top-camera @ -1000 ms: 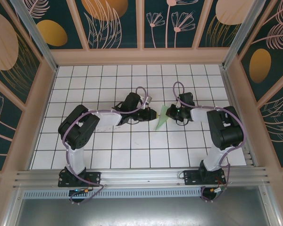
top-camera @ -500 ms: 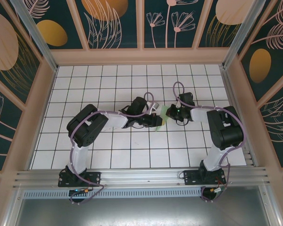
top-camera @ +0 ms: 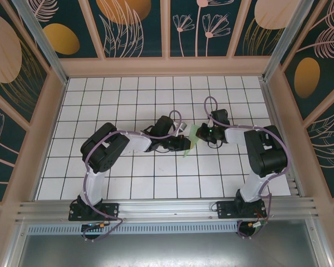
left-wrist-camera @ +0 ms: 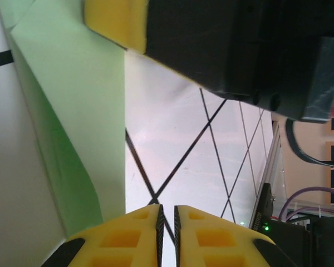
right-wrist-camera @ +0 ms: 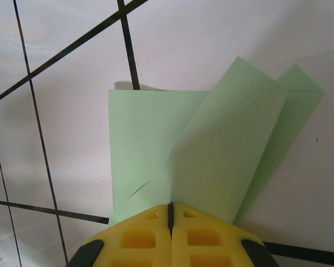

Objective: Fold a paper plane with a square sheet of paper (fold left side to right side)
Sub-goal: Fold the wing for the fifth time at the center of the table.

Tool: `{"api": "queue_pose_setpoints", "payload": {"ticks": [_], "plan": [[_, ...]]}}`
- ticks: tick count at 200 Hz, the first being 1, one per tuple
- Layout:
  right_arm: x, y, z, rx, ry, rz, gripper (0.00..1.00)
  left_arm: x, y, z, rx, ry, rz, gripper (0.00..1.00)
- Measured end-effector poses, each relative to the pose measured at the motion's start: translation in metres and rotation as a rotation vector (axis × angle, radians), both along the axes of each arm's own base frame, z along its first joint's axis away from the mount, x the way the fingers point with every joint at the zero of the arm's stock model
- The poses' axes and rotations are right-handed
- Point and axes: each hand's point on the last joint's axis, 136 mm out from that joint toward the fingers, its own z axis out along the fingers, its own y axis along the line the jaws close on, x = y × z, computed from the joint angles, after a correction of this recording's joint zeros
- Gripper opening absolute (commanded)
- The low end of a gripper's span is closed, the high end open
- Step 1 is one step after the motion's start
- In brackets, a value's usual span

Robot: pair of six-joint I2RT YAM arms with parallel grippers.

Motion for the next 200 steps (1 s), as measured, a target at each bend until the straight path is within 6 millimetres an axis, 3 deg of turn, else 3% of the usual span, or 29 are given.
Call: {"api": "queue_pose_setpoints", "payload": {"ticks": [43, 148, 163, 200], "plan": [[0.000, 0.000, 0.000, 0.000, 0.000, 0.000, 0.06, -0.003, 0.003, -0.013, 0.043, 0.005, 0.004, 0.17], [-0.001, 0.000, 0.005, -0.010, -0.018, 0.016, 0.06, -0.004, 0.003, -0.024, 0.105, -0.028, 0.016, 0.13], [-0.001, -0.001, 0.013, -0.006, -0.041, 0.018, 0.03, -0.004, 0.003, -0.025, 0.114, -0.032, 0.019, 0.11], [-0.006, -0.002, 0.057, 0.032, -0.167, 0.018, 0.02, -0.003, 0.003, -0.027, 0.126, -0.038, 0.028, 0.08]]}}
